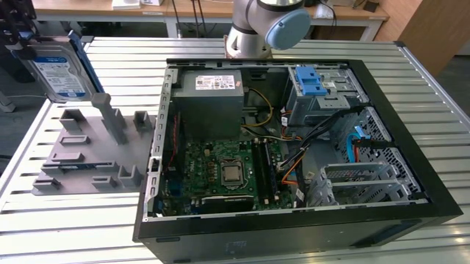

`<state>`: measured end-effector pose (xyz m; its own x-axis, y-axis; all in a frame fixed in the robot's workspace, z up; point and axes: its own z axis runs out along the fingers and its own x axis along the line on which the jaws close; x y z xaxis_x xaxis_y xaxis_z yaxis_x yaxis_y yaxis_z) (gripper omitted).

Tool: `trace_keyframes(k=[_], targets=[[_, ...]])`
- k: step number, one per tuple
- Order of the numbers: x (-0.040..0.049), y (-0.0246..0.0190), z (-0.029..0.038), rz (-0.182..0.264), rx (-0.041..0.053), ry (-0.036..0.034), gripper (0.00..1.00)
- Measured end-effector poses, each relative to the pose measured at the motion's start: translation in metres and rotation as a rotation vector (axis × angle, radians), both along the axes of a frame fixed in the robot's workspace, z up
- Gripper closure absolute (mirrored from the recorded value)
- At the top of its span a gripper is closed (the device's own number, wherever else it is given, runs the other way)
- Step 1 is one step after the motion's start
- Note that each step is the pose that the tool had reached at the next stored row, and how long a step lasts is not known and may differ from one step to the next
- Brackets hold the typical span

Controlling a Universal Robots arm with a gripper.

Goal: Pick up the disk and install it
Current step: 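Pick up the disk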

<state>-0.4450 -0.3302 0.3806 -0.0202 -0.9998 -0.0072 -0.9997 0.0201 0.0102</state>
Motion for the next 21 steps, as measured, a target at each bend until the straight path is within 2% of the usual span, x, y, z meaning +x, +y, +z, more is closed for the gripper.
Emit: trace_keyframes(k=[21], targets=[[0.0, 0.0, 0.0136, 0.0, 0.0004, -0.0002, 0.64]])
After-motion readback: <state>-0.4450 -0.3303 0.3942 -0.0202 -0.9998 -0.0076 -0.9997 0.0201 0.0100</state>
